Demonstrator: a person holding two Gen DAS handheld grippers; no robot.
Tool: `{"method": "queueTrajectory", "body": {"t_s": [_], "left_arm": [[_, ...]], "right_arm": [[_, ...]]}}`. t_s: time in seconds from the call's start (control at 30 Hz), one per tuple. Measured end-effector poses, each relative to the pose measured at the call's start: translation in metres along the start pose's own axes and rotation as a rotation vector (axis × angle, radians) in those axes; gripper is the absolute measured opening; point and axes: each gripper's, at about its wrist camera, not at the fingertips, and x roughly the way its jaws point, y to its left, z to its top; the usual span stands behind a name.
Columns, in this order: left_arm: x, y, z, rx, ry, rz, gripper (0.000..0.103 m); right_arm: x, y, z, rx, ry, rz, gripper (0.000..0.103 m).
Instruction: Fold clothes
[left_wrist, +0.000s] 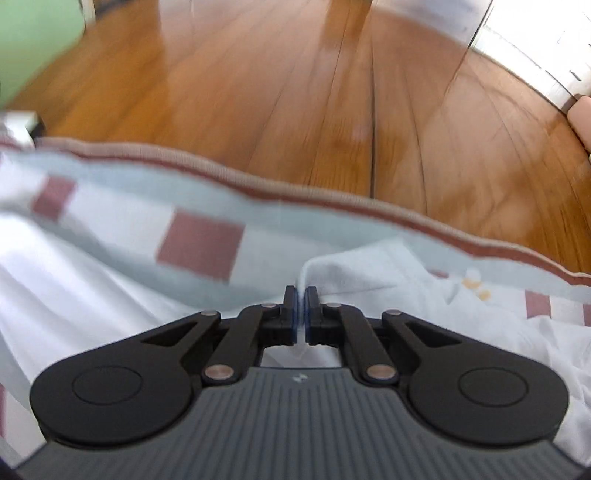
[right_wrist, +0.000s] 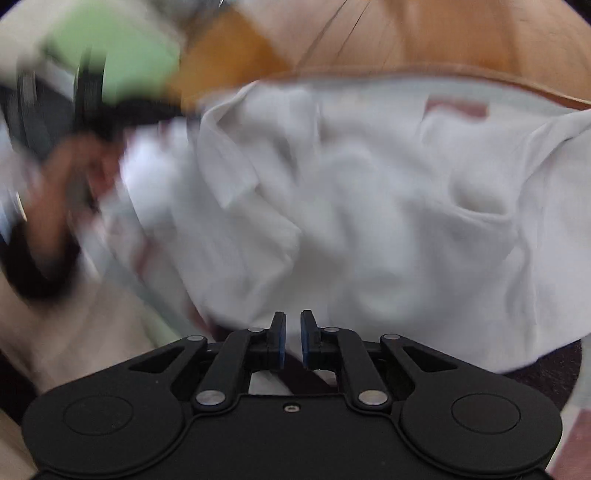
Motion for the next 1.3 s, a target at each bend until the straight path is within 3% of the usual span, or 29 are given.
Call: {"method": "queueTrajectory", "body": {"t_s": [0.07,0.17,0.23,0.3,0.43,0.53,0.57,0.6,0.63,0.67,0.7,0.8,0.87,1.03,1.17,1.3], "left_arm": [[0.003,-0.003,0.004,0.012,0.004,-0.006,0.003],[-0.004,-0.018,0.003,0.079,-0.028,0.016,0.004],[-0.004,-0.020,0.004,0.110,-0.028,0.020,0.004],[-0.001,-0.026,0.005,0.134,-0.023,0.023,0.004],[0.006,-0.038,0.003,0.142,-0.011,0.024,0.004],[0.011,-0.045,0.000,0.159,0.002,0.047,0.004],[0.012,-0.046,-0.001,0.162,0.004,0.052,0.004],[0.013,-0.048,-0.001,0.165,0.006,0.057,0.004],[0.013,-0.049,-0.002,0.167,0.005,0.061,0.004],[0.011,-0.051,-0.002,0.172,0.001,0.064,0.004],[0.010,-0.052,-0.002,0.184,-0.002,0.071,0.004],[0.014,-0.055,0.000,0.210,0.000,0.106,0.005],[0.017,-0.052,0.004,0.182,0.001,0.115,0.005],[0.029,-0.058,0.002,0.183,0.004,0.162,0.005],[0.027,-0.080,-0.010,0.297,-0.039,0.234,0.005],[0.014,-0.086,-0.013,0.310,-0.066,0.210,0.004]], "right_arm": [[-0.008,0.000,0.001,0.015,-0.022,0.008,0.016],[-0.036,-0.007,0.009,0.114,-0.166,0.062,0.024],[-0.047,-0.010,0.020,0.179,-0.241,0.053,0.047],[-0.049,-0.012,0.034,0.227,-0.294,-0.007,0.049],[-0.029,-0.015,0.063,0.315,-0.335,-0.064,0.055],[-0.003,-0.010,0.074,0.364,-0.287,-0.148,0.064],[0.008,-0.005,0.076,0.366,-0.252,-0.205,0.063],[0.019,0.002,0.077,0.336,-0.217,-0.275,0.052],[0.025,0.011,0.074,0.278,-0.207,-0.342,0.026],[0.029,0.020,0.069,0.214,-0.208,-0.405,0.014],[0.026,0.025,0.063,0.185,-0.229,-0.423,0.008],[-0.006,0.019,0.039,0.298,-0.322,-0.357,0.007],[-0.033,0.018,0.022,0.352,-0.367,-0.358,0.005],[-0.082,0.028,-0.013,0.270,-0.434,-0.524,0.004],[-0.113,0.017,-0.030,0.330,-0.482,-0.534,0.004],[-0.129,0.017,-0.035,0.326,-0.512,-0.569,0.004]]}}
